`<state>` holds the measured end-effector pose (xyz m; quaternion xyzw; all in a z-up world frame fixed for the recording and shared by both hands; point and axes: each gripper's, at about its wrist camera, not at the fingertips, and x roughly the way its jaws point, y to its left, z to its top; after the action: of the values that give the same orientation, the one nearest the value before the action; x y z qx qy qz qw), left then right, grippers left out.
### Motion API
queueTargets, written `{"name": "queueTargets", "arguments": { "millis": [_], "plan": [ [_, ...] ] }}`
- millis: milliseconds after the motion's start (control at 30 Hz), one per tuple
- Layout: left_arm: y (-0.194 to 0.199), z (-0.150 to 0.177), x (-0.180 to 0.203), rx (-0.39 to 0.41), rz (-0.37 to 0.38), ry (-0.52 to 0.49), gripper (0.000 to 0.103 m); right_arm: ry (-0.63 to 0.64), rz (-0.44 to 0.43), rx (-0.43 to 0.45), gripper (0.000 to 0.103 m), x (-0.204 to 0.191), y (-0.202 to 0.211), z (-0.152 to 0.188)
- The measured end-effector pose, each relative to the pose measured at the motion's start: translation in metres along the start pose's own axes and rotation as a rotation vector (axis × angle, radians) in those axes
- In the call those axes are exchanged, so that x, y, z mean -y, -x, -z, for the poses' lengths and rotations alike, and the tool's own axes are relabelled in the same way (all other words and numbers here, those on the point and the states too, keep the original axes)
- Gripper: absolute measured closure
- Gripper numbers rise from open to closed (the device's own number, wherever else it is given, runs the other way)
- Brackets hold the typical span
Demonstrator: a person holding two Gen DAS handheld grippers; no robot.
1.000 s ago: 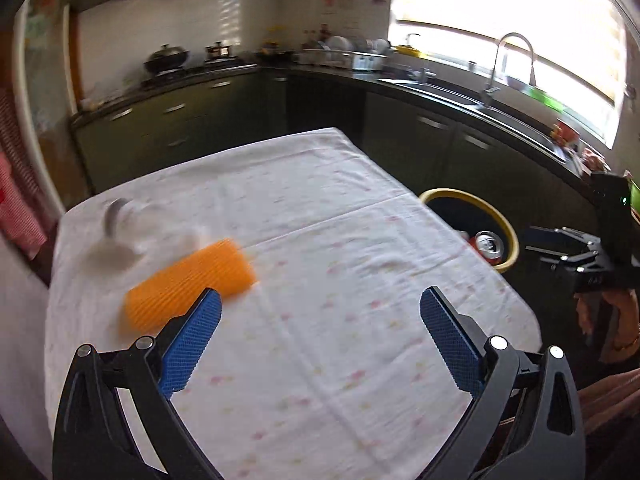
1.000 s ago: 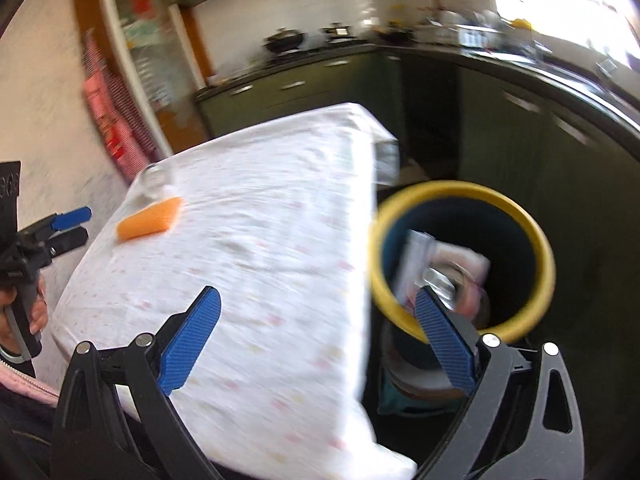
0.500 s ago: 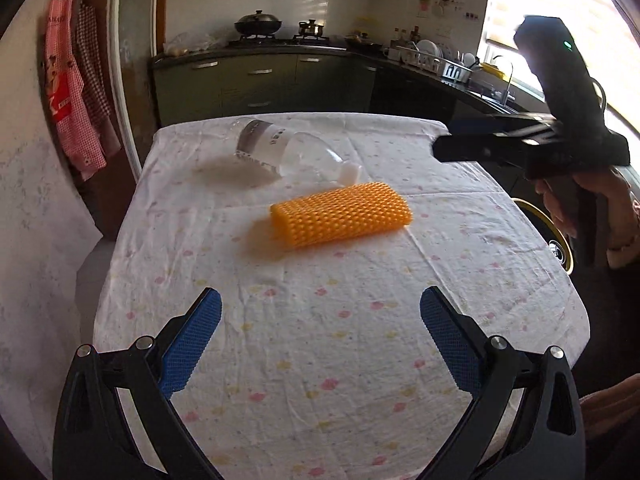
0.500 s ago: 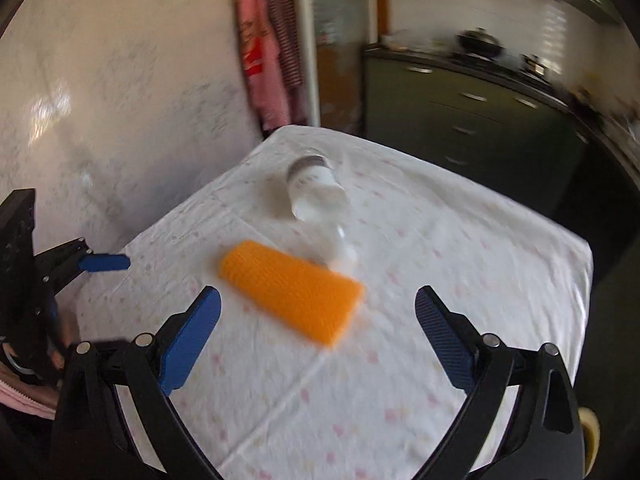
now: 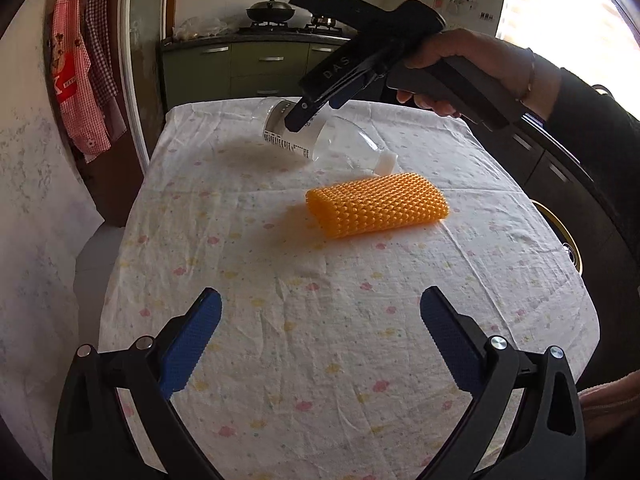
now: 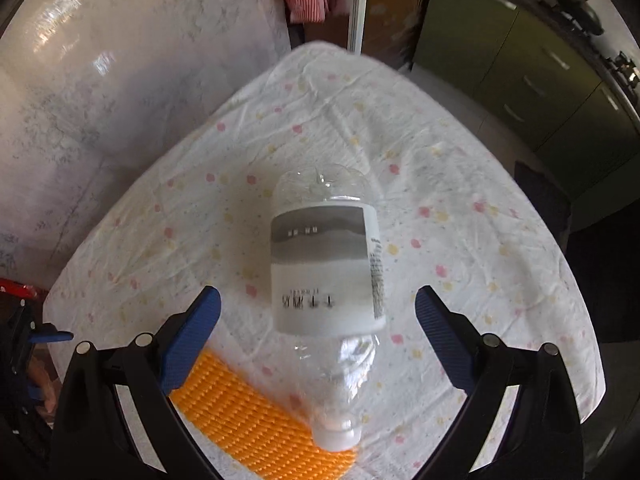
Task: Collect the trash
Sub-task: 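Move the right gripper to the table and grasp the clear water bottle, then carry the water bottle with the right gripper and drop it into the bin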
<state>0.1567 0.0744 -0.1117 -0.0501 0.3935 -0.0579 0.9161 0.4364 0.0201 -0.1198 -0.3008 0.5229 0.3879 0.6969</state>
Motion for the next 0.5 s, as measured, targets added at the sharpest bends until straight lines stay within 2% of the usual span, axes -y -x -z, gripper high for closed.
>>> {"name": "queueTargets", "arguments": {
  "millis": [67, 233, 267, 300, 367, 500],
  "plan": [
    [-0.003, 0.0, -0.002, -0.008, 0.007, 0.003, 0.005, 0.023, 0.05, -0.056, 0.01, -0.004, -0.014, -0.01],
    [-0.007, 0.0, -0.004, -0.019, 0.013, -0.001, 0.005, 0.055, 0.061, -0.118, 0.011, -0.012, -0.035, -0.023],
    [-0.008, 0.0, -0.005, -0.02, 0.014, 0.0, 0.005, 0.058, 0.062, -0.127, 0.014, -0.013, -0.039, -0.024],
    [-0.008, 0.001, -0.005, -0.02, 0.015, 0.001, 0.005, 0.062, 0.06, -0.134, 0.025, -0.014, -0.041, -0.023],
    [-0.008, 0.001, -0.005, -0.02, 0.018, 0.004, 0.005, 0.07, 0.071, -0.139, 0.039, -0.016, -0.046, -0.023],
    [-0.009, 0.002, -0.003, -0.024, 0.019, 0.004, 0.005, 0.08, 0.069, -0.108, 0.04, -0.022, -0.044, -0.02]
  ]
}}
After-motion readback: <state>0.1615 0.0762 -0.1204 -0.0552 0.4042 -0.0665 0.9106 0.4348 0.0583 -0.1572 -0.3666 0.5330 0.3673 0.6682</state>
